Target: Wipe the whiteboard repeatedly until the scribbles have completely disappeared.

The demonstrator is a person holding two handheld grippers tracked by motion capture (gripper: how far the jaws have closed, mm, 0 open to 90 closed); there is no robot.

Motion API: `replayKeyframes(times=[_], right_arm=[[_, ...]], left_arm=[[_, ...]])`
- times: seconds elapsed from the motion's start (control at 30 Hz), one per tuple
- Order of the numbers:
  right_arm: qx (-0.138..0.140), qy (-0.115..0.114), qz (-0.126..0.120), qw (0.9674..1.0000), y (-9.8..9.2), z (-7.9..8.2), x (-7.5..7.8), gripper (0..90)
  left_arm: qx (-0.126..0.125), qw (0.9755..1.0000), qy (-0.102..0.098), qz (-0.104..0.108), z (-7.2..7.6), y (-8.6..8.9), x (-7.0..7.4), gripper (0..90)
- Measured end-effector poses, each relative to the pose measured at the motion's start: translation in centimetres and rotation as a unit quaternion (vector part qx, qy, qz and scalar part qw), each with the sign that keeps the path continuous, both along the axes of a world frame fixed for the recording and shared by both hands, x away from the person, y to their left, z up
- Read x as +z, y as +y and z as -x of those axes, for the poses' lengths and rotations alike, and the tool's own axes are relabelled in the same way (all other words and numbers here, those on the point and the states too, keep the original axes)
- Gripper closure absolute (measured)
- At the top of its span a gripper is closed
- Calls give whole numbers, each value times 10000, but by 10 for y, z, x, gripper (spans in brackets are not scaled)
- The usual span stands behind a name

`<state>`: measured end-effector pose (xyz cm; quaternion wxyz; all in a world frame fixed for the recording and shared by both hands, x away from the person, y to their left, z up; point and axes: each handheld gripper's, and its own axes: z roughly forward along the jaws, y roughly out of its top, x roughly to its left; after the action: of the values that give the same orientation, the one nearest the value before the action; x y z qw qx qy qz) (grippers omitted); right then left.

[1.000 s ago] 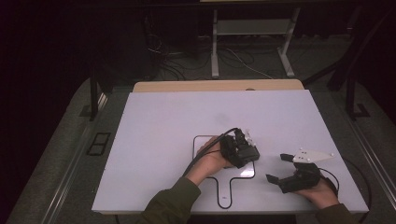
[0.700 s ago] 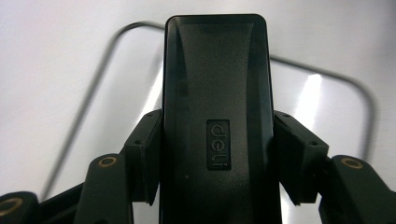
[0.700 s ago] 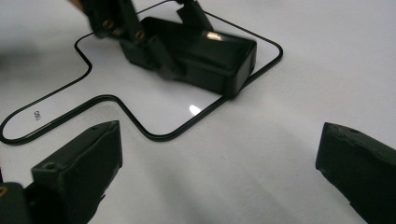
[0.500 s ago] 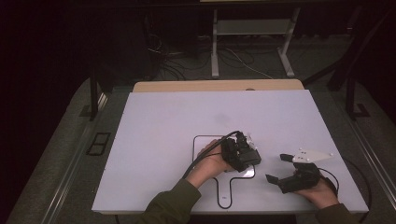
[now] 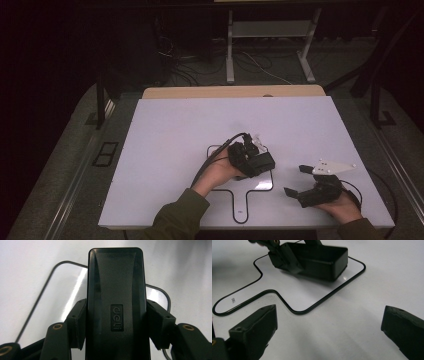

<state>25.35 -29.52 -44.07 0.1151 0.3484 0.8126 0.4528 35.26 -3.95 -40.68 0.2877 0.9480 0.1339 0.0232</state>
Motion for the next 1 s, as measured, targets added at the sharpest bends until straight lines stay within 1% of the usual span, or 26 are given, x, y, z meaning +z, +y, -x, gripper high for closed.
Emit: replayKeyframes(times=[0.03,0.07,0.13,0.2,0.37,0.4,0.6,0.7,0.9,1.0], right_arm=[[-2,2,-1,10000,0,0,0,0],[-2,1,-2,10000,0,0,0,0],[-1,-13,-5,10000,0,0,0,0],[3,-12,-5,10000,0,0,0,0],[5,-11,-10,10000,0,0,0,0],[6,-11,-10,10000,0,0,0,0],[9,20,-9,10000,1,0,0,0],[-1,25,-3,10000,1,0,-1,0],[1,25,-10,10000,1,-1,-1,0],[3,18,-9,10000,2,-2,-1,0]], left_arm=[[-51,10000,-60,-1,-3,2,2,389],[-57,10000,-77,7,-4,5,3,389],[-10,10000,-66,43,-6,9,6,389],[57,9999,-44,90,-8,13,8,389],[187,9996,-72,179,-13,25,15,389],[281,9994,-22,212,-13,27,16,389],[472,9983,-43,346,-20,41,24,389],[550,9977,-89,391,-26,49,29,388],[682,9963,-106,516,-40,62,36,389],[795,9956,-113,473,-48,65,37,389]])
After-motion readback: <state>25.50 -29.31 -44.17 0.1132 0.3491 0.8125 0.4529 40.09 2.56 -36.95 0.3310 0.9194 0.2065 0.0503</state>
